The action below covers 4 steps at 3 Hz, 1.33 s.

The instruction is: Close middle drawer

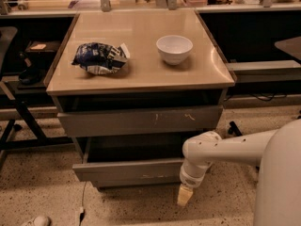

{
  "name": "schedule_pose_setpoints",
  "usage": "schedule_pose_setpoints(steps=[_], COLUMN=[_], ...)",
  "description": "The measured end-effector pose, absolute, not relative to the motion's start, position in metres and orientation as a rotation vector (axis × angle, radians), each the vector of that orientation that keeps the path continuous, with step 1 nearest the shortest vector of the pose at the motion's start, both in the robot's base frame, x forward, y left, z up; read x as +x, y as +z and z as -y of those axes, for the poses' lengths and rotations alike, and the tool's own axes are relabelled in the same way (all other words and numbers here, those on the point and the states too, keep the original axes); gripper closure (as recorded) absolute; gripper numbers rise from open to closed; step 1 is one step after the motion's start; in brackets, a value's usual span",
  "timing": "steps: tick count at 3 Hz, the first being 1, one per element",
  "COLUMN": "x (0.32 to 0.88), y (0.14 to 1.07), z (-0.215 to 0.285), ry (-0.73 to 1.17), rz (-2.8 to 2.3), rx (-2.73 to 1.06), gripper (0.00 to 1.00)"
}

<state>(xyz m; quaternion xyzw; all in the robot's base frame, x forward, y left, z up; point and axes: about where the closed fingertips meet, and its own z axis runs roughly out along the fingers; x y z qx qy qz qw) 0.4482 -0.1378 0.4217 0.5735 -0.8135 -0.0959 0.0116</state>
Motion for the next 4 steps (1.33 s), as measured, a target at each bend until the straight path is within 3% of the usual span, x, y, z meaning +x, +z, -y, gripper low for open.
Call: schedule_pose_setpoints(steps=[3, 4], x=[0.475, 0.495], y=[0.425, 0.430], z=[0.132, 0.128], ry=[-0.247, -0.201], rz=[2.604, 2.653], rx=[1.797, 1.800], gripper=[1.00, 1.00])
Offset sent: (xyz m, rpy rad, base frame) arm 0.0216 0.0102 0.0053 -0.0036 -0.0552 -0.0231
